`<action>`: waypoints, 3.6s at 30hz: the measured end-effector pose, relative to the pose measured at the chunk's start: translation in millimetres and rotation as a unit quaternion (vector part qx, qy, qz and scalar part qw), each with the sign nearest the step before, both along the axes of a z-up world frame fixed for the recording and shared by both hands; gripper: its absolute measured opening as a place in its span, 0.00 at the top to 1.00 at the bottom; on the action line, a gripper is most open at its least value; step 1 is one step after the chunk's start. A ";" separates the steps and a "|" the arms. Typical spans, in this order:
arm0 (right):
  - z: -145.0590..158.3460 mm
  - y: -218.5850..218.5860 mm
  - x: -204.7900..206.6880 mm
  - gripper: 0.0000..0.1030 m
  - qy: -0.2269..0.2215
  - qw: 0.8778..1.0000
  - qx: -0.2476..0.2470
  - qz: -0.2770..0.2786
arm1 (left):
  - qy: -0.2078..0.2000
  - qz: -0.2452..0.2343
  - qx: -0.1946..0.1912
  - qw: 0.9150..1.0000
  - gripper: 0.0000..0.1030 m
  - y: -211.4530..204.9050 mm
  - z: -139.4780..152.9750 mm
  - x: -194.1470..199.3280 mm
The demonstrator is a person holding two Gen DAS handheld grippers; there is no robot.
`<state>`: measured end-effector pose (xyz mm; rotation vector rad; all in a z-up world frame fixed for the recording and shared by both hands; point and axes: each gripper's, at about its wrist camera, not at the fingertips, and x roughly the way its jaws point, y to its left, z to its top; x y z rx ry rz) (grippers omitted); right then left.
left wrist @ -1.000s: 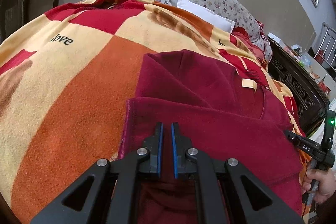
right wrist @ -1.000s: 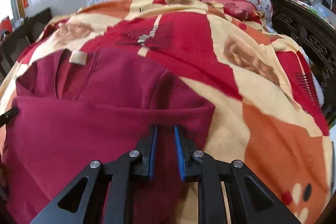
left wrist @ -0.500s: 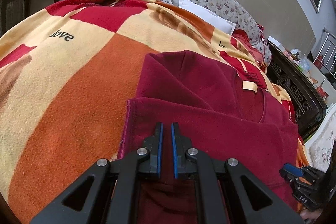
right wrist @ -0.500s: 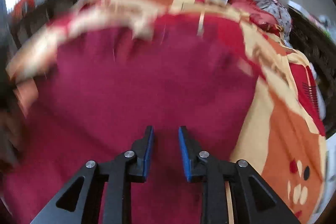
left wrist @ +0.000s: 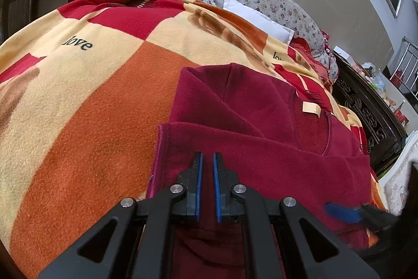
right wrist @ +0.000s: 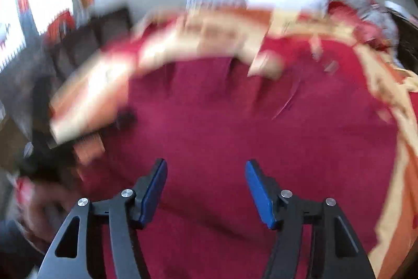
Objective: Fold small clothes
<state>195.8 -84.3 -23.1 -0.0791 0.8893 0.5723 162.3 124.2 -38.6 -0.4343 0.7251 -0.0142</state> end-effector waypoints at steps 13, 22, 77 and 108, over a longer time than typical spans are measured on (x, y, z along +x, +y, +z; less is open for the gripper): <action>49.3 -80.9 -85.5 0.32 -0.017 0.999 -0.013 -0.049 | 0.017 -0.042 -0.016 0.999 0.55 5.3 20.9 -23.7; 37.5 -173.7 -249.9 0.26 -0.028 0.993 0.060 -0.094 | -0.026 -0.138 0.060 0.988 0.25 10.4 52.1 -177.4; -33.3 -181.3 -334.5 0.83 -0.016 0.977 0.207 -0.055 | 0.011 -0.197 -0.076 0.977 0.92 14.0 3.5 -318.6; 60.3 -196.8 -0.5 0.92 -0.019 0.943 0.273 -0.189 | -0.033 -0.031 -0.091 0.995 0.93 23.9 76.5 19.2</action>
